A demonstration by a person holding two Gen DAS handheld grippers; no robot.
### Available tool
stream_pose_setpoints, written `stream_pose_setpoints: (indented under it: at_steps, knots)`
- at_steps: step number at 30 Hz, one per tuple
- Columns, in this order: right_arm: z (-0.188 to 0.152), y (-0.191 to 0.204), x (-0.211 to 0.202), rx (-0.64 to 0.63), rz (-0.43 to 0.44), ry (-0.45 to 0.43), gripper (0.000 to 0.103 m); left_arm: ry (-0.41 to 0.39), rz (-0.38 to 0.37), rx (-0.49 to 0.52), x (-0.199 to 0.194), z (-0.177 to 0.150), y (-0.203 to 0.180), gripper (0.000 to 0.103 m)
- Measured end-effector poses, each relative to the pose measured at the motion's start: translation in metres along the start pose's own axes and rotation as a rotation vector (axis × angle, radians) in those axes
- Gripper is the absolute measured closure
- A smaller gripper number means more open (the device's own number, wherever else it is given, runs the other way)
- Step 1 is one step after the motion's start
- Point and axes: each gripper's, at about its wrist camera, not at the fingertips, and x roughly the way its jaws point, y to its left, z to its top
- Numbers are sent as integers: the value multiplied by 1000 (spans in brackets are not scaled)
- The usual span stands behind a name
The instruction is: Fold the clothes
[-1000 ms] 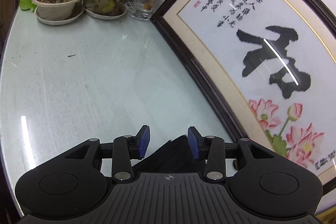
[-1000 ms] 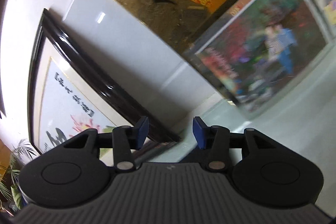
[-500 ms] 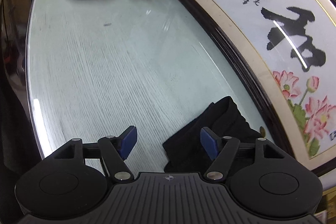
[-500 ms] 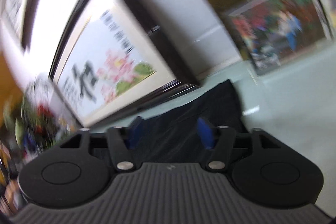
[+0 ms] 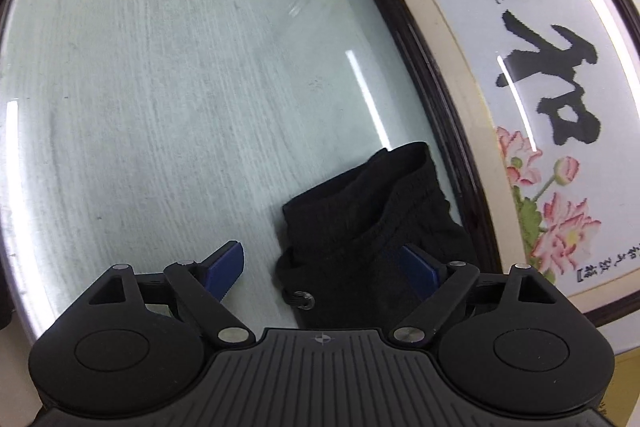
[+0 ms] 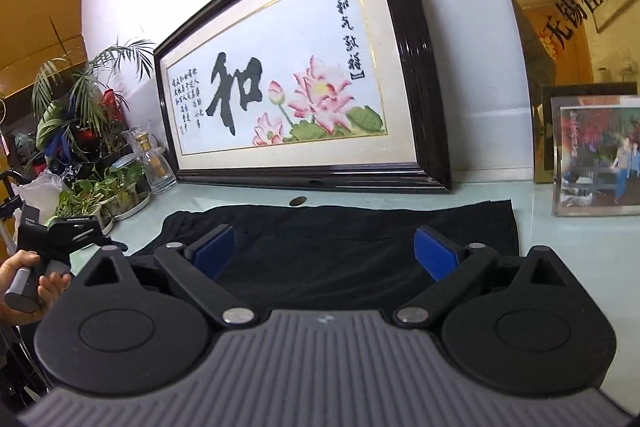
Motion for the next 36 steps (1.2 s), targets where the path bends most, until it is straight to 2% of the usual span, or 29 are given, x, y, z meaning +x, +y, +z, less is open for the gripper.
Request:
stream_pose_setpoints:
  at_steps: [5,12,27,28,30,32,36]
  knots:
    - [-1,-3,-4,35,0,-14,6,4,-54,20,7,0,-5,13]
    - [-2,-1,-16,26,-10,-32,6,13,-35,36,20,-2,2,13]
    - [-3,-8,-18,70,-45,-47,6,-1,-96,68,47,1,-6,14]
    - [-3,-8,-19,73,-49,-49,6,-4,-92,73,47,0,-6,17]
    - [-4,-9,-20,80,-55,-52,6,-10,-81,83,48,-1,-7,32]
    - [-4,-11,-22,93,-61,-59,6,-5,-63,89,50,-1,-6,52]
    - [-5,-15,-24,134,-71,-69,6,17,-87,84,51,-2,-6,77]
